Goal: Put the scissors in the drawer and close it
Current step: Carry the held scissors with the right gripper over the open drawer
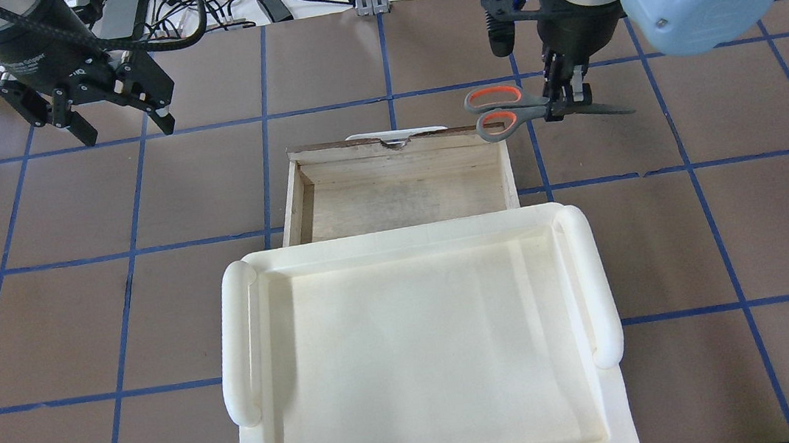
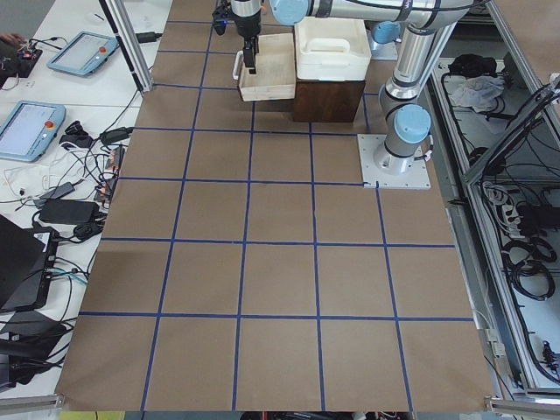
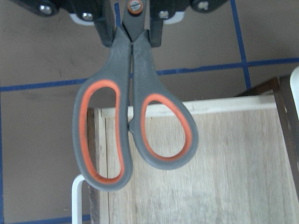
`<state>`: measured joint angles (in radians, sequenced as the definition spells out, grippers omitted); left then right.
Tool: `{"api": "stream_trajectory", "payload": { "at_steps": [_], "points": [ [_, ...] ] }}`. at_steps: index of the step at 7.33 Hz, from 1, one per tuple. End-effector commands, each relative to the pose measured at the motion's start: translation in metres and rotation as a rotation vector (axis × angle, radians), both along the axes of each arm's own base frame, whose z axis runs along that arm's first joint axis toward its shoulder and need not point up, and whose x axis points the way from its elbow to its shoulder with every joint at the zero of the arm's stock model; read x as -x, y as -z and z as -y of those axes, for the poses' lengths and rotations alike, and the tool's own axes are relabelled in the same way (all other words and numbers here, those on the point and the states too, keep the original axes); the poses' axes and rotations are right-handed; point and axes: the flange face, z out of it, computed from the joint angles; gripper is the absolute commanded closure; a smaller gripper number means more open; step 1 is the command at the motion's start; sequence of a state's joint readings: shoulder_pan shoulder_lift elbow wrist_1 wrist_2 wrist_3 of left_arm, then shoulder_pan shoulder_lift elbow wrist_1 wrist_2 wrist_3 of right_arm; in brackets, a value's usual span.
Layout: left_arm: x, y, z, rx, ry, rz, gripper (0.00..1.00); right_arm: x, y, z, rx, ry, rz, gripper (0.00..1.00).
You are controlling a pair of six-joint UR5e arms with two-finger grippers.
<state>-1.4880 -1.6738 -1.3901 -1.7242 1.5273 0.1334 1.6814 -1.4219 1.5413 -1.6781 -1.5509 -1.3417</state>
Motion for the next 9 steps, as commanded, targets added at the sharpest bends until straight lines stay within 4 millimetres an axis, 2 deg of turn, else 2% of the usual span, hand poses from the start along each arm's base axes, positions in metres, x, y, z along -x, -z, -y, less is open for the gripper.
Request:
{"api": "stream_trajectory", "payload": {
  "at_steps": [1, 2, 3, 4, 6, 9],
  "points": [
    [0.0, 0.0, -0.001, 0.0, 0.0, 0.002, 0.0, -0.075, 0.019, -0.001, 0.0, 0.038, 0.016, 0.96],
    [0.0, 0.0, -0.001, 0.001, 0.0, 0.001, 0.0, -0.113, 0.028, -0.01, -0.001, 0.02, 0.014, 0.96],
    [0.0, 0.0, -0.001, 0.0, 0.0, 0.002, 0.0, -0.14, 0.038, -0.021, -0.016, 0.021, 0.008, 0.96],
    [0.0, 0.0, -0.001, -0.001, 0.0, 0.001, 0.0, -0.154, 0.054, -0.022, -0.029, 0.0, 0.003, 0.96],
    [0.0, 0.002, -0.001, -0.004, 0.0, 0.0, 0.0, -0.171, 0.073, -0.028, -0.054, -0.041, -0.008, 0.95],
    [0.0, 0.0, -0.003, -0.002, 0.004, 0.011, 0.0, -0.184, 0.097, -0.031, -0.093, -0.064, -0.023, 0.91]
  ]
}}
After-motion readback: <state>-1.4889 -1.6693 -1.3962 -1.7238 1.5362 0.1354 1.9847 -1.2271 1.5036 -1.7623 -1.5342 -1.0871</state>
